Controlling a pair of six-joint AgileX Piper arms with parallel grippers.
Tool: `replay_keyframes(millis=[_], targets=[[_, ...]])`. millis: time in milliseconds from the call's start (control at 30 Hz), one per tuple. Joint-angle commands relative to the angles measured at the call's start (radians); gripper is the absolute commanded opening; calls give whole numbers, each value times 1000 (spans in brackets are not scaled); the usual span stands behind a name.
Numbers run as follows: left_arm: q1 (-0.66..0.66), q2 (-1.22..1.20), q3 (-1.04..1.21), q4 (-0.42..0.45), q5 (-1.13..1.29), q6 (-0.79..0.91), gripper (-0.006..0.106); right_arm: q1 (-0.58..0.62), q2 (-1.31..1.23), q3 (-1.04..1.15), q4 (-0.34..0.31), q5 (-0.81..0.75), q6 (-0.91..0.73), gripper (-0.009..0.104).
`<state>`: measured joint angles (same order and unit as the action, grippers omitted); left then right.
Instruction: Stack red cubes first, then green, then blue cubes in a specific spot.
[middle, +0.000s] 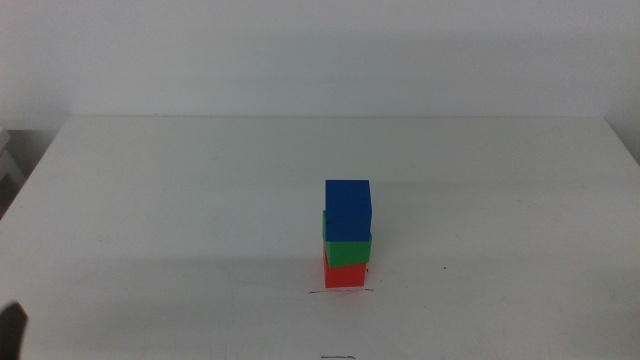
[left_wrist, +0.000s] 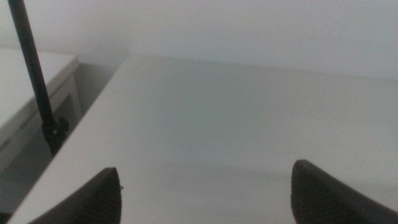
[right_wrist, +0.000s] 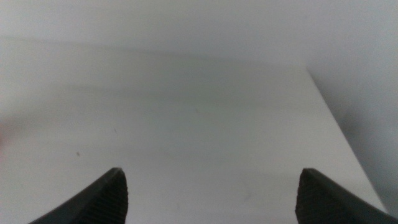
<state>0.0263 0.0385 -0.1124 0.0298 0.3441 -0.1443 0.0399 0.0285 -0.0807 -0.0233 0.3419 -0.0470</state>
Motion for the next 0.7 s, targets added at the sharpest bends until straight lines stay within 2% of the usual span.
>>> replay_keyframes(millis=[0, 267, 667], targets=[[-3, -26, 26, -9, -85, -5, 94, -7, 11, 4, -13, -102, -11, 94], [-3, -78, 140, -9, -147, -5, 94, -7, 0, 93, -13, -230, -11, 94], [-3, -76, 139, -8, -172, -5, 94, -7, -47, 97, -19, -224, -11, 94]])
